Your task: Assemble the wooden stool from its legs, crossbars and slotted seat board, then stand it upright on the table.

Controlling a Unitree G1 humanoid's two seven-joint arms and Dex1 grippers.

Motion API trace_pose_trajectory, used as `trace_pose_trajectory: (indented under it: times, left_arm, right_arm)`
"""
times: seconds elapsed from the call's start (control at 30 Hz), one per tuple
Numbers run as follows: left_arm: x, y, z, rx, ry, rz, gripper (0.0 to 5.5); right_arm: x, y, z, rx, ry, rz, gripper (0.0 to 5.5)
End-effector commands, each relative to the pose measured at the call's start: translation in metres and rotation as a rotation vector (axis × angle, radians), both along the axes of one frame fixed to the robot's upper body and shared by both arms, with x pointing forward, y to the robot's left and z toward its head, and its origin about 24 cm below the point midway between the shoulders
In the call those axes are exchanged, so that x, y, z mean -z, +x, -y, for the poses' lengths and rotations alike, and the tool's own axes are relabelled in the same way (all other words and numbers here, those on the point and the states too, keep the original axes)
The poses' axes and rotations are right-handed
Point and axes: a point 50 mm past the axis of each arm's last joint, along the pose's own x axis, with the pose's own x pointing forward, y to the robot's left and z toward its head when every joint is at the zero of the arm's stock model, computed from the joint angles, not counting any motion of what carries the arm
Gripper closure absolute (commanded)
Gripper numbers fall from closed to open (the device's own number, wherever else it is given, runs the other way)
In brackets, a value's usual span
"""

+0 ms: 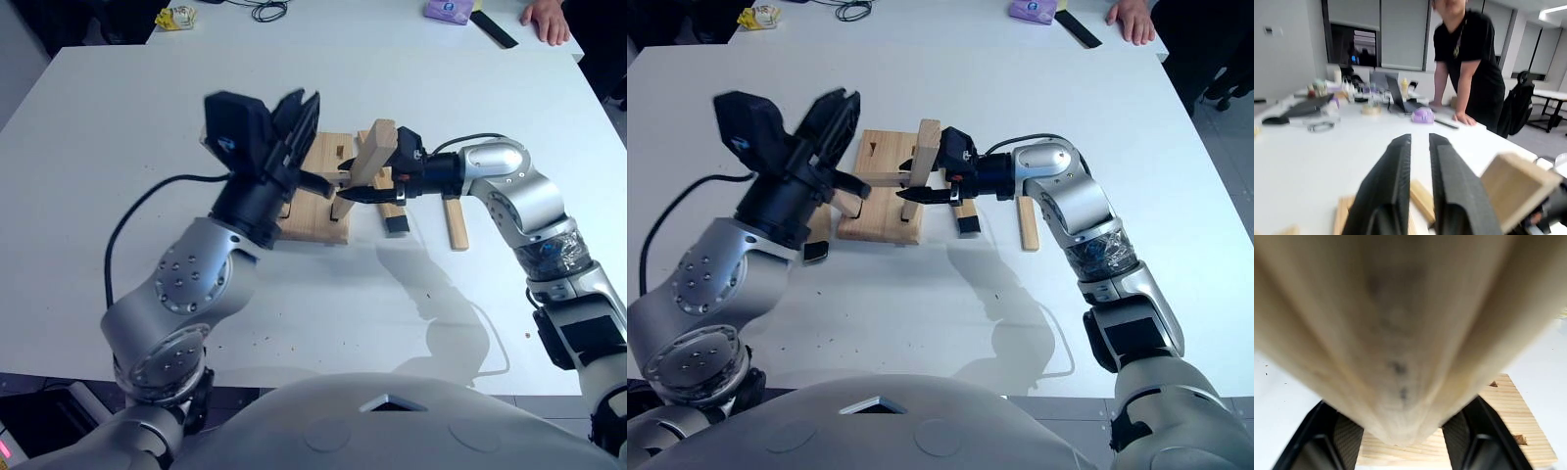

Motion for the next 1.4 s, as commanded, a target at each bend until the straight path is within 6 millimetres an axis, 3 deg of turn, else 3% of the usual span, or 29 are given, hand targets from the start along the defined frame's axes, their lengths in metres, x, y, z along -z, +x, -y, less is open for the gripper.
trace_pose_trajectory:
  times: [0.03, 0.13, 0.23, 0.4, 0.43, 0.5, 0.57, 0.7, 1.0, 1.1, 1.2, 1.27, 1.33, 1.4]
  left_arm:
    - [0.019, 0.005, 0.0, -0.053, 0.086, -0.105, 5.48]
    - [0.015, 0.007, 0.003, -0.06, 0.071, -0.058, 5.5]
    - [-0.01, 0.004, 0.004, -0.06, -0.022, 0.137, 5.5]
    - [-0.01, 0.002, 0.005, -0.042, -0.029, 0.169, 5.5]
    - [0.0, 0.003, 0.007, -0.03, -0.016, 0.101, 5.5]
    - [0.048, 0.006, 0.002, -0.07, 0.081, -0.211, 5.5]
    - [0.078, -0.002, -0.001, -0.054, 0.151, -0.386, 5.5]
    - [0.082, -0.004, -0.002, -0.048, 0.159, -0.422, 5.5]
    - [0.029, 0.007, 0.007, 0.015, -0.041, -0.102, 5.5]
    - [-0.021, 0.011, 0.001, 0.036, -0.141, 0.183, 5.5]
    - [-0.076, 0.017, -0.028, -0.033, -0.211, 0.466, 5.5]
    - [-0.091, 0.028, -0.07, -0.261, -0.183, 0.515, 5.5]
    - [-0.08, 0.035, -0.117, -0.502, -0.065, 0.461, 5.5]
    - [-0.049, 0.031, -0.154, -0.671, 0.052, 0.339, 5.5]
  right_arm:
    - [0.039, -0.006, 0.013, 0.079, -0.184, -0.107, 3.49]
    - [0.04, -0.006, 0.012, 0.071, -0.187, -0.109, 3.49]
    - [0.04, -0.007, 0.013, 0.068, -0.19, -0.11, 3.49]
    - [0.04, -0.006, 0.013, 0.065, -0.192, -0.11, 3.49]
    - [0.04, -0.005, 0.013, 0.064, -0.193, -0.109, 3.49]
    - [0.039, -0.005, 0.012, 0.063, -0.192, -0.111, 3.49]
    - [0.038, -0.005, 0.01, 0.058, -0.188, -0.112, 3.49]
    - [0.035, -0.004, 0.009, 0.055, -0.183, -0.112, 3.49]
    - [0.034, -0.003, 0.007, 0.061, -0.182, -0.108, 3.49]
    - [0.035, -0.003, 0.01, 0.069, -0.193, -0.107, 3.49]
    - [0.037, -0.004, 0.015, 0.079, -0.205, -0.11, 3.49]
    - [0.04, -0.005, 0.019, 0.088, -0.212, -0.113, 3.49]
    - [0.041, -0.007, 0.021, 0.097, -0.214, -0.115, 3.49]
    - [0.041, -0.008, 0.022, 0.1, -0.213, -0.116, 3.49]
